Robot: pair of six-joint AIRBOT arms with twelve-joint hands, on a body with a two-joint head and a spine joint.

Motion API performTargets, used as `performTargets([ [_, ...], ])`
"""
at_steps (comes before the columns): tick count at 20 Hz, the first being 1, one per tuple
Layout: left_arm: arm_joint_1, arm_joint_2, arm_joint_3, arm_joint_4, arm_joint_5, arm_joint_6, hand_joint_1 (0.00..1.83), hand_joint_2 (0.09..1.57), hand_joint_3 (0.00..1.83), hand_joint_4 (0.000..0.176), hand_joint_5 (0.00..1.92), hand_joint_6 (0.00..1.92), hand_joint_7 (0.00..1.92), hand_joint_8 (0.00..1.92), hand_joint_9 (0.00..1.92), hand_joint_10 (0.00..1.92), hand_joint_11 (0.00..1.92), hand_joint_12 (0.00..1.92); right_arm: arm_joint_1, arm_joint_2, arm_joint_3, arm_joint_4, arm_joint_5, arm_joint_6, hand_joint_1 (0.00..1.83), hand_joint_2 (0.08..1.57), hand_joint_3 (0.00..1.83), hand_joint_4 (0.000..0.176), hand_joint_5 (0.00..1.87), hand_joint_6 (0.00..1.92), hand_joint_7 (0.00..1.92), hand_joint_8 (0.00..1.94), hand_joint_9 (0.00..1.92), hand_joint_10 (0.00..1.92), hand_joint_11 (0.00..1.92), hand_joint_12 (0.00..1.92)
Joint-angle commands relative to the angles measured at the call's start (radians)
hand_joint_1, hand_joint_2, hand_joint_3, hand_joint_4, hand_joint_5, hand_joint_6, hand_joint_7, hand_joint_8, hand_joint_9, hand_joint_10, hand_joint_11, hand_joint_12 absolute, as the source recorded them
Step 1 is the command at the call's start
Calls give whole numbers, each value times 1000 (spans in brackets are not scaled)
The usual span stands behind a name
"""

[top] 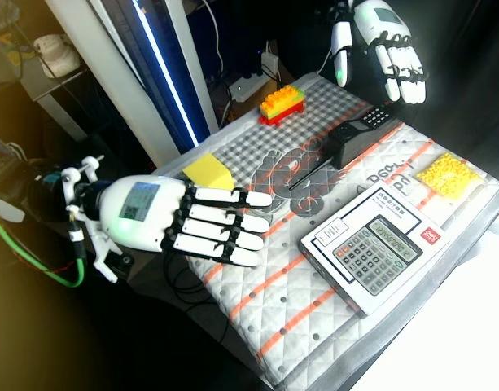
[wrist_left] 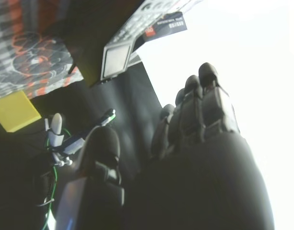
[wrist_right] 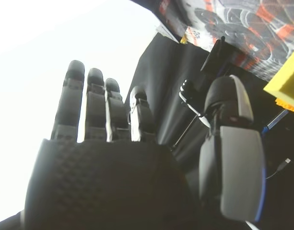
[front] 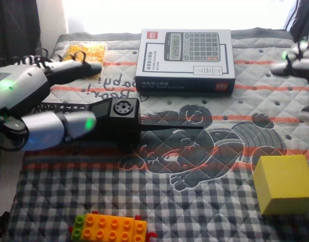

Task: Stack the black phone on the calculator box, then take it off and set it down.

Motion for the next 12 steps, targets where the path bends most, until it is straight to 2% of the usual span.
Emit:
performTargets([
  [1,-17,-4,11,11,-95,-3,741,1026,0,125,241,1,348,4,329,13,8,972,8,6,0,24,112,-2,658,1325,2,49,620,1,614,1,561,1,443,185],
  [2,-26,-11,21,12,-82,-3,773,927,0,166,152,6,240,16,164,33,1,397,8,6,0,23,112,-2,632,1325,1,50,627,1,627,3,589,7,491,180],
  [3,-34,-16,30,13,-71,-3,780,892,0,168,92,11,176,19,98,15,0,79,8,6,1,23,112,-2,629,1324,0,46,633,3,628,2,590,6,496,175],
  [4,-43,-23,40,16,-57,-3,784,887,0,171,55,2,142,9,67,3,0,15,8,6,1,22,112,-2,652,1324,0,33,629,1,630,2,600,7,505,171],
  [5,-64,-39,62,23,-23,-3,775,870,0,176,1,0,86,0,29,0,0,0,8,6,1,20,112,-2,680,1323,0,22,638,3,642,4,612,7,530,172],
  [7,-83,-55,81,28,9,-3,774,875,0,176,0,0,95,5,41,6,0,0,8,6,0,19,112,-2,683,1329,2,20,641,4,647,5,621,10,539,174],
  [8,-96,-67,96,31,44,-3,860,843,0,176,9,3,107,7,57,10,65,30,8,6,0,18,112,-2,688,1333,4,17,651,7,646,4,621,8,541,173],
  [11,-118,-85,121,49,127,-3,965,780,0,176,4,0,106,1,67,4,49,36,8,6,0,13,112,-2,694,1332,2,26,651,5,646,3,613,4,535,168],
  [12,-124,-91,130,57,158,-3,923,791,0,176,8,0,162,1,155,1,7,421,8,6,0,10,112,-2,719,1333,1,14,653,4,649,3,622,6,540,162],
])
